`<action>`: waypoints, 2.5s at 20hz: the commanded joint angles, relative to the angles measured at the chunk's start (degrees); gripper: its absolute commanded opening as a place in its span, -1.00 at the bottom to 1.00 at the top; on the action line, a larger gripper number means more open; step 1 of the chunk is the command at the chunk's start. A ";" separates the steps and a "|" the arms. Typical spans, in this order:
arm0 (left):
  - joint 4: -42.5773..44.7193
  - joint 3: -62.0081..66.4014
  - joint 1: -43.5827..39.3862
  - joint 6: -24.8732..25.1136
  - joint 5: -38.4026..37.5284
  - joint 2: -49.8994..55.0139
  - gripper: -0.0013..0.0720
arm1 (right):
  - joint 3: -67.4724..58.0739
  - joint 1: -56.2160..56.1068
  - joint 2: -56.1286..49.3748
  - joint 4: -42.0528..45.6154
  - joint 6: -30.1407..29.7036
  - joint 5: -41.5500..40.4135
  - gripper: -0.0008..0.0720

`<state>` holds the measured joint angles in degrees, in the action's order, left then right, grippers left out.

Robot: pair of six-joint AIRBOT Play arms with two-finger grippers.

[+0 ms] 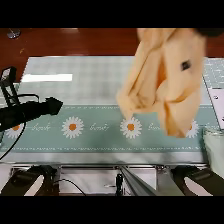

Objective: Fold the shirts.

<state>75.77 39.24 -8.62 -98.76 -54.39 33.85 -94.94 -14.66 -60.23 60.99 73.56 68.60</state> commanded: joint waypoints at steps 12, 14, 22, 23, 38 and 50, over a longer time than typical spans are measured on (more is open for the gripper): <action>-1.29 -0.15 0.02 0.07 0.37 0.90 0.96 | 22.86 -23.69 -29.18 -21.70 5.25 -19.43 0.74; -1.51 -0.15 0.00 0.07 0.35 1.01 0.96 | 19.52 -18.14 -28.00 -21.55 2.10 -10.99 0.74; -5.92 -0.50 4.15 -1.95 -12.24 9.81 0.96 | 23.08 27.56 -7.06 -5.27 1.79 0.04 0.73; -10.51 -1.51 4.70 1.22 -15.17 12.92 0.96 | 27.74 31.87 -4.63 -5.31 1.77 -0.57 0.73; -35.76 -6.99 -4.59 15.91 0.59 35.43 0.84 | 50.18 29.83 -0.63 -9.90 -2.10 -10.32 0.73; -35.89 1.86 7.65 20.85 -4.42 35.39 -0.90 | 47.08 9.27 -20.85 -16.13 2.38 -11.23 0.73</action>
<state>40.05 40.25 -2.83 -78.70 -57.10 69.19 -46.19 -0.99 -76.07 46.04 74.78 56.80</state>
